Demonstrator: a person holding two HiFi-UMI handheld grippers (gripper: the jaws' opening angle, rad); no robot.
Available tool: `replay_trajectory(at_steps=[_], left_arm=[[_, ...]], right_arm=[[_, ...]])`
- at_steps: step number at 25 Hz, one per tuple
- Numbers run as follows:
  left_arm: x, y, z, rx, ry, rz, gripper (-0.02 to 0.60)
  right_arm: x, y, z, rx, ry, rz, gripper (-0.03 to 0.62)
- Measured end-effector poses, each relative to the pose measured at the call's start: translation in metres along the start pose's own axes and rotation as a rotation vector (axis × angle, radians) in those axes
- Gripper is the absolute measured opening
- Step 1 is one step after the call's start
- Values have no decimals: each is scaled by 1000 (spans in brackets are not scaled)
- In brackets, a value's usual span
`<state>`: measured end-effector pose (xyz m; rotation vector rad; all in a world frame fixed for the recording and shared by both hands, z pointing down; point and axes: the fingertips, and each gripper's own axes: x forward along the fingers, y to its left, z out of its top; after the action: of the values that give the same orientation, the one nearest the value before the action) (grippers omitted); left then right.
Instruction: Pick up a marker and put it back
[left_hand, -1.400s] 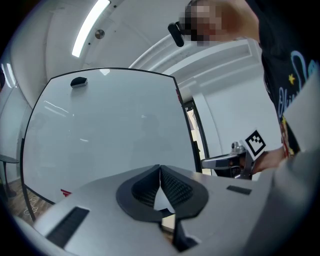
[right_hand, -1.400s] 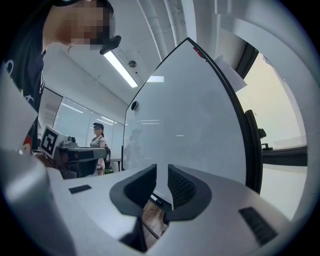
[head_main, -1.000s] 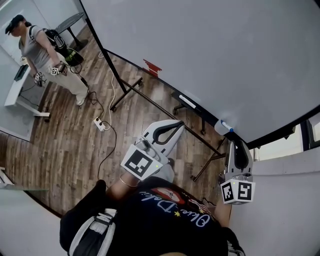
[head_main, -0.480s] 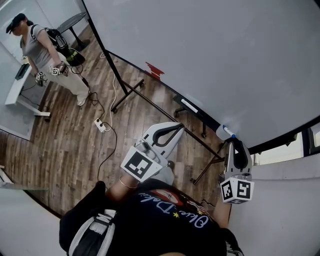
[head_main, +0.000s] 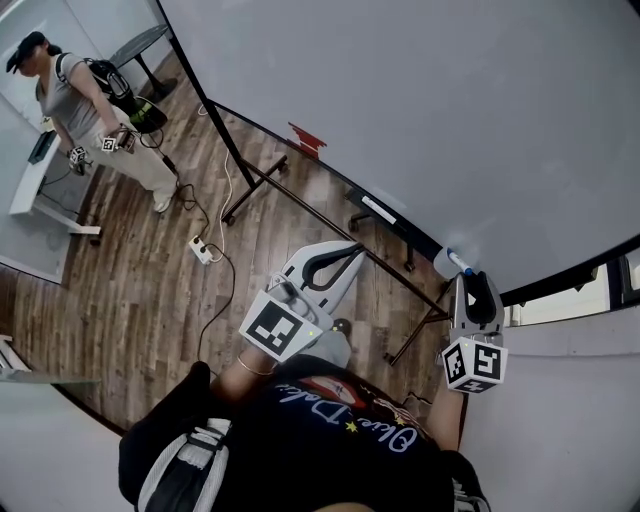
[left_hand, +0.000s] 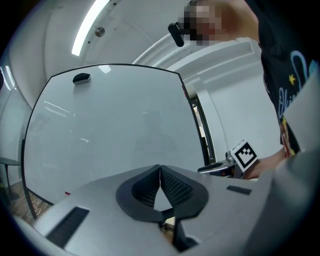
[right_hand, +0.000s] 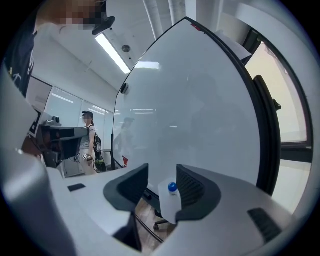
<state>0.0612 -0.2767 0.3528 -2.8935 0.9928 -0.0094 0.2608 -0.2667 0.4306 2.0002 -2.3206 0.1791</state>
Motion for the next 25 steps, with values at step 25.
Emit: replay_trajectory(at_steps=[25], left_arm=[[2,17,-2,13,11,47,3]], right_arm=[[35,-21,-40,12,80,-28,146]])
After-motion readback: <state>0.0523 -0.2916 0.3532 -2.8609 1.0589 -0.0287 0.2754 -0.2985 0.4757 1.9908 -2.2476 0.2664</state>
